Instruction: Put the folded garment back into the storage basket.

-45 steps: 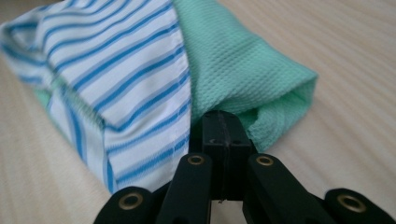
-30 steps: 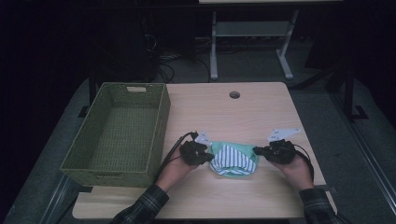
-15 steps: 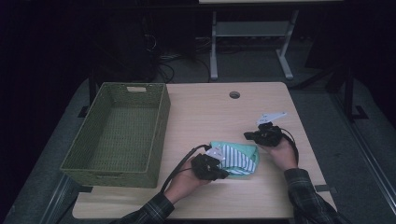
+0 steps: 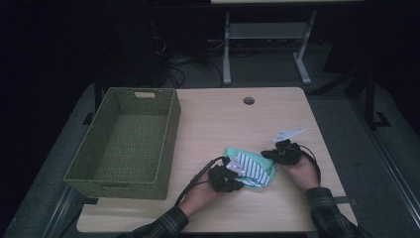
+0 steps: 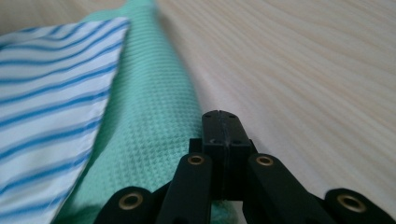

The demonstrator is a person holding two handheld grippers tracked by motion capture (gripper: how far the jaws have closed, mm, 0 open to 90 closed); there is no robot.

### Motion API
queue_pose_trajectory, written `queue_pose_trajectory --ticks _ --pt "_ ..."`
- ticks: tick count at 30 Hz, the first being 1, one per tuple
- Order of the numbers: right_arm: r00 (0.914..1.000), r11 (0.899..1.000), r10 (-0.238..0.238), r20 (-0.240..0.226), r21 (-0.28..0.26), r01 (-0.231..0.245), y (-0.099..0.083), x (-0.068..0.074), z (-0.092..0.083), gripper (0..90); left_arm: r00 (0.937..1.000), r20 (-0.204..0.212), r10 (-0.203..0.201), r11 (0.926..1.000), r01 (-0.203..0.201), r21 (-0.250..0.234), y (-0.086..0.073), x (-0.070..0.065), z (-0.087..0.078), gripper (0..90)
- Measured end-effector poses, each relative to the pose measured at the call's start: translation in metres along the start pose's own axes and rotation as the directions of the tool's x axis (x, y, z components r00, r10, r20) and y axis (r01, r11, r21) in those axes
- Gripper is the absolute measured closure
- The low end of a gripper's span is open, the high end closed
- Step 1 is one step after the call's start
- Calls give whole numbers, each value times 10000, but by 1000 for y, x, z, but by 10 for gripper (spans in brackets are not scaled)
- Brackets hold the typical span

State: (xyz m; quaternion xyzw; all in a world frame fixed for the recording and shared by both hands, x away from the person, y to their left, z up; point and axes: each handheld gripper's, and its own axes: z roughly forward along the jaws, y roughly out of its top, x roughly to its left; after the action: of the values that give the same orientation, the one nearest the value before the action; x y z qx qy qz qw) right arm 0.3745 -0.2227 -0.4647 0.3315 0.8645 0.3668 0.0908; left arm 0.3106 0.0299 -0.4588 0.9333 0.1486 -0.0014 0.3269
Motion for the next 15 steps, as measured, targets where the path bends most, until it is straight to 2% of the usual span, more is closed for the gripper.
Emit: queue_pose_trajectory --ticks 7,8,11,12,14,15 --pt "9996 9997 -236 -167 22 237 -6 16 -8 900 9985 -467 -273 9996 273 -24 -8 14 -10 893" --pt "9995 9997 -245 -199 51 246 -6 19 -9 900 9983 -550 -197 9998 200 56 -9 18 -12 893" --pt "9990 9994 -336 -291 67 338 -10 28 -13 900 9959 -721 -550 9984 542 -128 -13 24 -15 893" --pt "9986 9990 -432 -307 59 434 -11 30 -14 900 9957 -801 -475 9989 472 -51 -14 27 -18 893" --pt "9981 9989 -471 -402 46 473 -14 35 -17 900 9940 -885 -635 9980 629 -96 -16 32 -20 893" --pt "9978 9989 -472 -475 53 475 -16 38 -18 900 9932 -981 -635 9979 641 36 -17 35 -21 892"
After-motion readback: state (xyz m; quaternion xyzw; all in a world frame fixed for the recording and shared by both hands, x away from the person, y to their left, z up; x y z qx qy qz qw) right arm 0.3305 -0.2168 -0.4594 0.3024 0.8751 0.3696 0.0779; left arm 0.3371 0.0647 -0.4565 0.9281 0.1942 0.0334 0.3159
